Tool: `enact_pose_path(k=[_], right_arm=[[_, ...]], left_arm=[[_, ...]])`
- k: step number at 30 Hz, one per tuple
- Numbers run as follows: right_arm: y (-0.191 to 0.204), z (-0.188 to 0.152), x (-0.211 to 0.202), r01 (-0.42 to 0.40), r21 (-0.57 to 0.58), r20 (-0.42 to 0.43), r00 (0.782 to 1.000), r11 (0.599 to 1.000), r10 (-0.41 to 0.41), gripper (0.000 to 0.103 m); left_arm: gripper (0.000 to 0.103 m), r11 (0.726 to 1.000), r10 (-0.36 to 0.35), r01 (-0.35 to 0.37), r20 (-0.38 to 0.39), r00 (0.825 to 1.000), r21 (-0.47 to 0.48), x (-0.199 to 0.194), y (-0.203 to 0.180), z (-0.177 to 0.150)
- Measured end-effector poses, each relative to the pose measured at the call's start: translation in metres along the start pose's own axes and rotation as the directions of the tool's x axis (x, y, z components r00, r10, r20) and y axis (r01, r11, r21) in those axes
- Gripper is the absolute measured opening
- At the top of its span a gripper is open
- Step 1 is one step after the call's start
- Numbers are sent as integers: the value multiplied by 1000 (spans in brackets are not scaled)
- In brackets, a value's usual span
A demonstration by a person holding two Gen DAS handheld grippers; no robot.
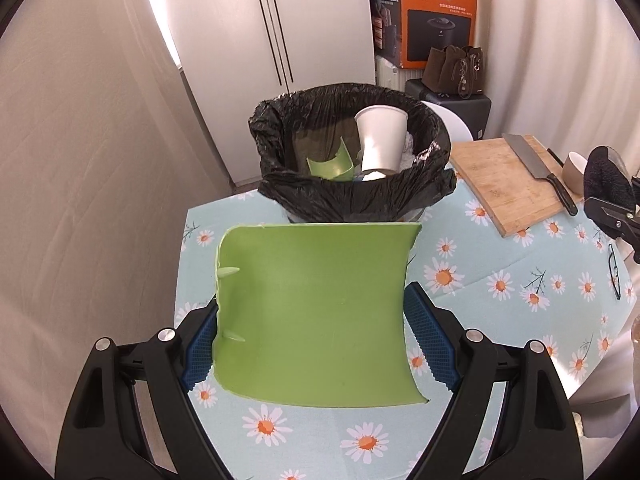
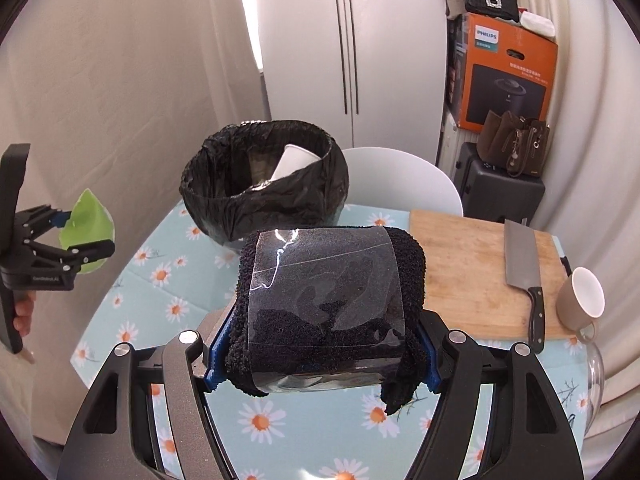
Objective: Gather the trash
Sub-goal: 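Carry black item and green tray to the bin and release both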
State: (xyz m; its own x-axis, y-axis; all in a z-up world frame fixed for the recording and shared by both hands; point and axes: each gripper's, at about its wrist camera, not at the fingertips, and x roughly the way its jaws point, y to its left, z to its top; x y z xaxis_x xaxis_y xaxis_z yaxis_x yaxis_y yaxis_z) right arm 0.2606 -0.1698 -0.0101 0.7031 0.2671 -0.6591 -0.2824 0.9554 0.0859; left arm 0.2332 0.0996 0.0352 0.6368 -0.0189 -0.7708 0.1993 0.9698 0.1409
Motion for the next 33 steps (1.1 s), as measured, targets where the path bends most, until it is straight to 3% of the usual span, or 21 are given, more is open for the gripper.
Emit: enact_pose_path(k=[7,12,27,33], right_arm=[[1,45,10,-1,-11,50,999,1000,2,67],[6,73,28,-2,-34,64,998,999,4,67],[28,124,86,-29,-60,45,998,998,31,67],[39,134,115,10,-72,23,1000,997,-9,67]], left_arm=[[83,999,-11,9,57,998,46,16,10,53],[83,997,-35,32,54,998,66,36,18,79],[83,983,-116,118,-17,993,138,99,30,120],[83,972,-183,186,-33,983,141,117,35,132]])
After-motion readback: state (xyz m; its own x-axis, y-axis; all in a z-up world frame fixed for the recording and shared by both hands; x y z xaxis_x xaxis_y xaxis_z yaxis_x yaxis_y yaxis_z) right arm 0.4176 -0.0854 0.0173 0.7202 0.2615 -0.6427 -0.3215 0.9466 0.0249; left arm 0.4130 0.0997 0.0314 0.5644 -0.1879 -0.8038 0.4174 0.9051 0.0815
